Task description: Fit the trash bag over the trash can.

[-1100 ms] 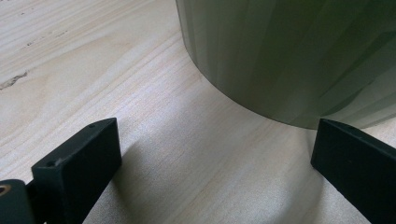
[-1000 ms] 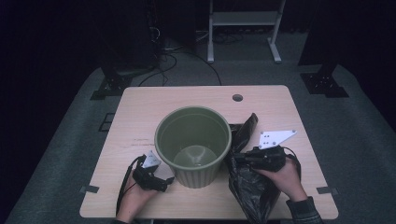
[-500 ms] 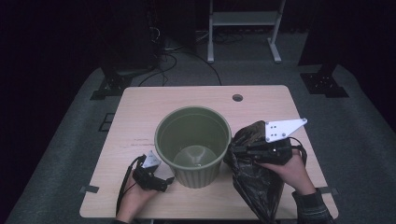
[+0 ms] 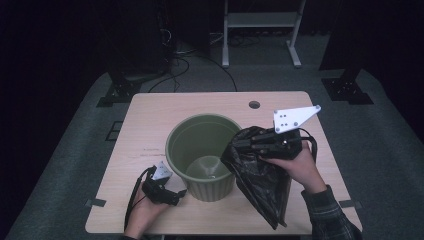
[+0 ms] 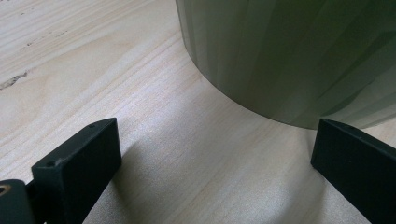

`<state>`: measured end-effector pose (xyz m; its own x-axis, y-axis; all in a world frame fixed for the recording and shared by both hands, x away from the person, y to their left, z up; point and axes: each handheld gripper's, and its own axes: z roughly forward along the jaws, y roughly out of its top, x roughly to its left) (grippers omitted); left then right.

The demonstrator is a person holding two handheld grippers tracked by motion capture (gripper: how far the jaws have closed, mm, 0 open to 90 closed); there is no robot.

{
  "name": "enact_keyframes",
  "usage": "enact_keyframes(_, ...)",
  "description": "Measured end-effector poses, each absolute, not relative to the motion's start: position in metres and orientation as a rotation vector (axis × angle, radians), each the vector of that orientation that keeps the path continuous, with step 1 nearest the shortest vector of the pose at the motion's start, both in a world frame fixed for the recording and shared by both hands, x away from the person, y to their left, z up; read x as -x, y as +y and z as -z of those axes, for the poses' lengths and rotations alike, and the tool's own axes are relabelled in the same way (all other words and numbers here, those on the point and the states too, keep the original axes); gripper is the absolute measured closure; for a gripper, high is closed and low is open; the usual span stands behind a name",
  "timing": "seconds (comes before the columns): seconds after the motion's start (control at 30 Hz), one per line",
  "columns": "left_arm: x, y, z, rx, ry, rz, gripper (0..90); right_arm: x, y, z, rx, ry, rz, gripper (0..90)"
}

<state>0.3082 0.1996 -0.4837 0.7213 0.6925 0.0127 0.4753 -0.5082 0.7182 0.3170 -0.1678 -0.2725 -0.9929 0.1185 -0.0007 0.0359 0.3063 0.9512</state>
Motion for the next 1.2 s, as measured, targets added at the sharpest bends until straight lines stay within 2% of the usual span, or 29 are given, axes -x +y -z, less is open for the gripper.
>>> enact_keyframes(0.6, -0.308, 0.2, 0.484, -2.206, 0.877, -0.39, 0.2, -0.348, -0.1, 0.225, -0.055, 2.466, -1.938, 89.5)
enact_keyframes(1.2, -0.308, 0.2, 0.484, -2.209, 0.87, -0.387, 0.2, -0.372, -0.021, 0.212, 0.02, 2.498, -2.002, 89.5)
